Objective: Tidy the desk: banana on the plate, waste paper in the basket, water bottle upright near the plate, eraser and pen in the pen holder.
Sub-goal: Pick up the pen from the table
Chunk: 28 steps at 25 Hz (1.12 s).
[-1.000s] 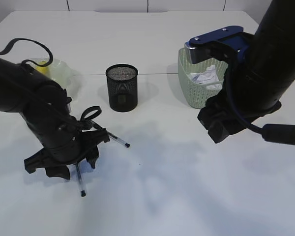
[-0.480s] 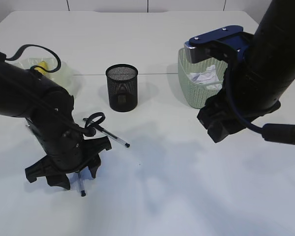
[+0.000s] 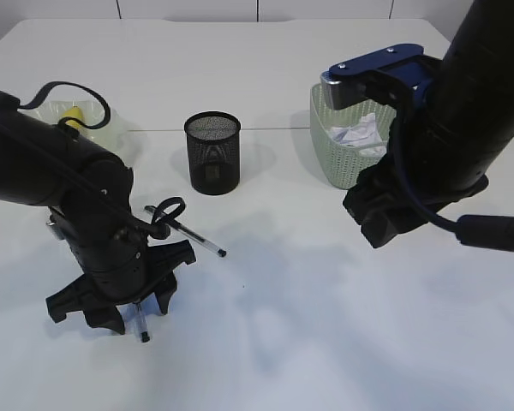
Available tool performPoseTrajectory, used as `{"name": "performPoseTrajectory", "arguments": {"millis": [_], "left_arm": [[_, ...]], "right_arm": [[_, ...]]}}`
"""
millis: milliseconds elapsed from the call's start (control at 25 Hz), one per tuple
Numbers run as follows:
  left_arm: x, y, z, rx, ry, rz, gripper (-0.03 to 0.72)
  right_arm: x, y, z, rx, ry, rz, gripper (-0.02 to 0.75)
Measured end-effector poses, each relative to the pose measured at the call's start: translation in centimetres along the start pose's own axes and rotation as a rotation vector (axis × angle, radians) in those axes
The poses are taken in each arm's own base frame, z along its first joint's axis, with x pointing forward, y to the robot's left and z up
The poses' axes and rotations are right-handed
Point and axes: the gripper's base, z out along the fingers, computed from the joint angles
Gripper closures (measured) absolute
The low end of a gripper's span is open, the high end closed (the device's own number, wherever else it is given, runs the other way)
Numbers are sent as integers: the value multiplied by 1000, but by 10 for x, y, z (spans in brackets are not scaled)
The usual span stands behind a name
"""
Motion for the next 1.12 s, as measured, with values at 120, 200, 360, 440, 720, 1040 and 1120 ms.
{"name": "performPoseTrajectory", "arguments": {"millis": [120,200,360,440,720,1040,1120], "left_arm": [[0,0,1,-3,3,-2,301],[0,0,1,-6,5,-3,321],[2,4,0,-45,25,-6,437],[3,7,1,-78,40,-6,497],[4,10,1,-111,49,7,556],[3,9,1,-105,46,94,646],[3,9,1,-104,46,126,646]], "right_arm": [[0,0,0,0,-2,0,328],[0,0,0,0,-2,0,328],[0,0,0,0,-3,0,328],[0,0,0,0,-3,0,328],[-1,0,0,-1,-9,0,328],[-1,0,0,-1,-10,-1,328],[-1,0,0,-1,-10,-1,328]]}}
